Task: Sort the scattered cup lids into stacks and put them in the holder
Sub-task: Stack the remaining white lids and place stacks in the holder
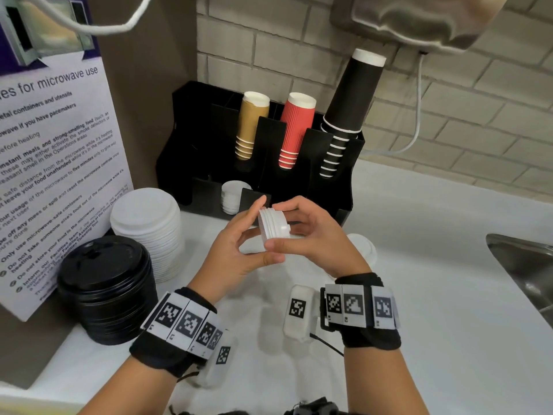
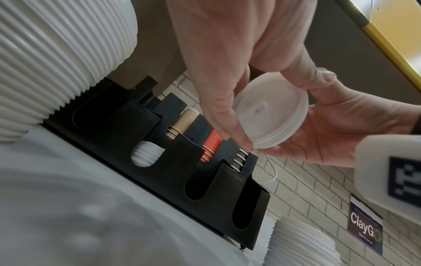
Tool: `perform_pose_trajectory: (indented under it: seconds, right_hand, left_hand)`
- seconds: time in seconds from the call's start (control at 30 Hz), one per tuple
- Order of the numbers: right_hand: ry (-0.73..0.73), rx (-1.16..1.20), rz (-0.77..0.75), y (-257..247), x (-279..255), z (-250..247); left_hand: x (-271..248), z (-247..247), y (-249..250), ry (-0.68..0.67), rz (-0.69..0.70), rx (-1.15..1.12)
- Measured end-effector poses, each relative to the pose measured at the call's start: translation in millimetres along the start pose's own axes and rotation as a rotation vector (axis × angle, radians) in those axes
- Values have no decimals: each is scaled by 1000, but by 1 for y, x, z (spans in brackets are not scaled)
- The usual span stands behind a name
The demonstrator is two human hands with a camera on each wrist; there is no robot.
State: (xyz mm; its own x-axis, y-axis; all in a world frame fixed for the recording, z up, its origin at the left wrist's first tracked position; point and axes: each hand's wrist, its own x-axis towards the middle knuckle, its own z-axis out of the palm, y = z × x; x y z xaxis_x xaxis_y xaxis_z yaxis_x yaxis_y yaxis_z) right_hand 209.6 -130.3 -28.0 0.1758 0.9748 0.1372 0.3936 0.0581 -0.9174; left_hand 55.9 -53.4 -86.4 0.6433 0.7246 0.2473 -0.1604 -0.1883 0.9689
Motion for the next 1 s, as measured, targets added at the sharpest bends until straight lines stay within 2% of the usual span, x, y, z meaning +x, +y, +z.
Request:
perform_pose_trajectory:
  seconds: [0.17, 0.3, 0.4, 0.53, 0.7, 1.0]
  right_hand:
    - [-51, -24, -11, -11, 26, 3]
    - [95, -73, -92, -21, 77, 1]
    - [142, -204, -128, -17, 124, 7]
    - [-10, -585, -70, 0, 170, 23]
    - [-212, -930, -21, 10, 194, 44]
    - [-319, -1055, 52, 15, 199, 57]
  left_hand:
    - [3, -3, 1, 88, -16, -15]
    - [2, -9, 2, 222, -123, 59]
    - [1, -12, 4, 245, -150, 91]
    - [0, -13, 6, 218, -182, 93]
    - [-3, -15, 5, 183, -207, 73]
    - [-3, -20, 5, 194, -210, 65]
